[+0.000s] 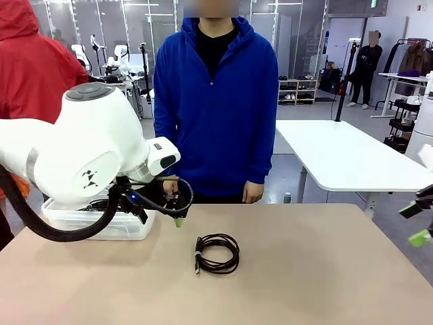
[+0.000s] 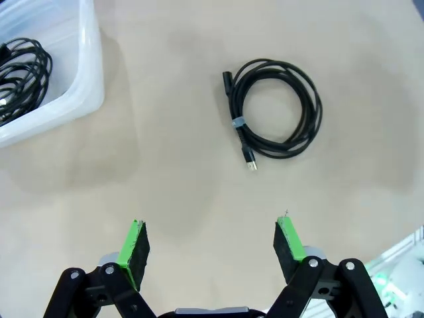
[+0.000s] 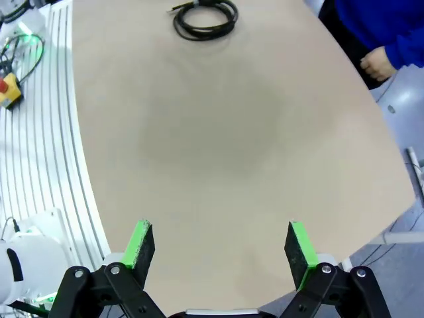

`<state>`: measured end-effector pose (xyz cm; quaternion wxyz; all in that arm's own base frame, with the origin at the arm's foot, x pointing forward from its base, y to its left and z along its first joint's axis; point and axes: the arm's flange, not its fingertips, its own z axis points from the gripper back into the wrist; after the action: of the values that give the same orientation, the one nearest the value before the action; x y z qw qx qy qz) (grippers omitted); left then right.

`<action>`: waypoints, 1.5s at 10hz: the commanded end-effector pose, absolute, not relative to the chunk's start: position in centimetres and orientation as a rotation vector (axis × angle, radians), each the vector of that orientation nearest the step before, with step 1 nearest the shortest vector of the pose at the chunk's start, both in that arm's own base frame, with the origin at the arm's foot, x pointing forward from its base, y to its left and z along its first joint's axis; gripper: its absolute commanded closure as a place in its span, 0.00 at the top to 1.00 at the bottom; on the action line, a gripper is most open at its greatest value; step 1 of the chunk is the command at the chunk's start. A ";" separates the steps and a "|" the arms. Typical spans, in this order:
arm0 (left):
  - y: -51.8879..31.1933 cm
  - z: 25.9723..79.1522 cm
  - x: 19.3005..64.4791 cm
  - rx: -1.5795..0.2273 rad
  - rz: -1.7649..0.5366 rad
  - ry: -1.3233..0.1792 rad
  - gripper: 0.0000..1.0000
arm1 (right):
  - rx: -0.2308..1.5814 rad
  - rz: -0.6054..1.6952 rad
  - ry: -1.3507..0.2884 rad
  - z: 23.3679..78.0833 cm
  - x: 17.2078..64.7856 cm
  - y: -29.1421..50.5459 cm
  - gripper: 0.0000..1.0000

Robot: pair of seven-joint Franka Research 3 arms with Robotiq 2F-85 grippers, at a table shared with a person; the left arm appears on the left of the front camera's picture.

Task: Organize and store the cables.
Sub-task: Place the USB Extension Cable into the Organizing box.

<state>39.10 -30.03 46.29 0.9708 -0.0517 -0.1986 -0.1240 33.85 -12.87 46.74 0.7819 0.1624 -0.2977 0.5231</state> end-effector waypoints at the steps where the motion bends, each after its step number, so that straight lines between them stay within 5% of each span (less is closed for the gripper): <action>1: -33.1 44.9 41.2 -0.079 -0.226 -0.417 0.95 | 0.415 1.113 -0.746 45.4 33.2 -14.5 1.00; 9: -37.4 37.1 46.0 -0.006 -0.142 -0.421 0.95 | 0.717 1.021 -1.087 40.0 29.6 -17.6 1.00; 15: -36.5 36.0 46.0 0.000 -0.147 -0.373 0.95 | 0.713 0.999 -1.075 40.6 29.7 -17.6 1.00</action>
<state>46.22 -36.56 35.80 0.9794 -0.0068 -0.1866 -0.0769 29.51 -17.65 40.46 0.6853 0.3236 -0.4744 0.4479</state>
